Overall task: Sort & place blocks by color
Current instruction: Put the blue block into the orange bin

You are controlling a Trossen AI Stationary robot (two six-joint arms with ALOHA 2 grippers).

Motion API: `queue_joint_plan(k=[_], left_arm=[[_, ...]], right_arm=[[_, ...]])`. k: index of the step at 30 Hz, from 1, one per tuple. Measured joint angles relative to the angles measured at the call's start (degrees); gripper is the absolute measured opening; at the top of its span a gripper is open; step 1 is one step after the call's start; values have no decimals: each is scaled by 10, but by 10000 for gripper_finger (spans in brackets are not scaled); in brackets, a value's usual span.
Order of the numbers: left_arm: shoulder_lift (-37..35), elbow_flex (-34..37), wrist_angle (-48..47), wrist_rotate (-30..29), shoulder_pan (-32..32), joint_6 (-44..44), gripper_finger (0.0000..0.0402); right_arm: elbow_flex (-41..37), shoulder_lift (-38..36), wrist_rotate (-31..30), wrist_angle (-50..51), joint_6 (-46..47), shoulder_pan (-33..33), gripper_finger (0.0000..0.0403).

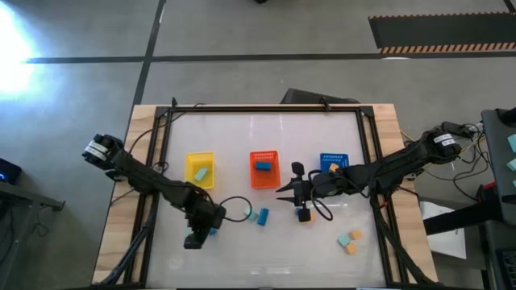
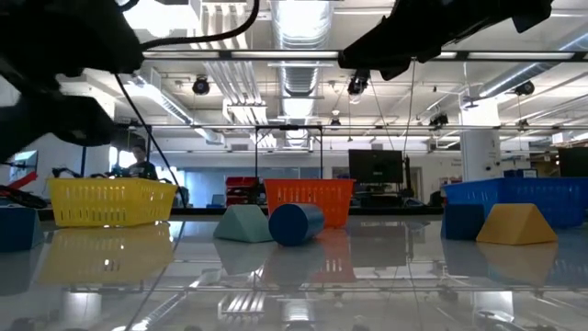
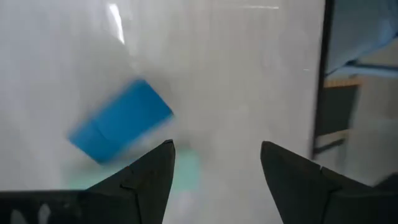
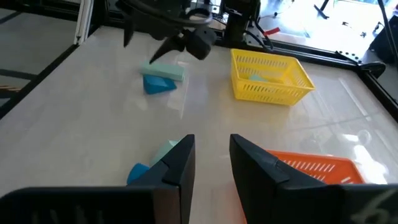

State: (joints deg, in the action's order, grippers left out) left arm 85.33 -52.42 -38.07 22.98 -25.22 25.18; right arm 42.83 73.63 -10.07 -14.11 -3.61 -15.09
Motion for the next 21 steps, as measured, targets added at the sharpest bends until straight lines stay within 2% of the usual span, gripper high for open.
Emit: queue_joint_plan(k=[11,21], left_arm=[[4,3,-3,-150,-5,-211,222],[27,3,-4,-160,-23,-285,222]], right_arm=[[0,0,0,-15,6,1,88],[0,1,0,-12,6,1,91]])
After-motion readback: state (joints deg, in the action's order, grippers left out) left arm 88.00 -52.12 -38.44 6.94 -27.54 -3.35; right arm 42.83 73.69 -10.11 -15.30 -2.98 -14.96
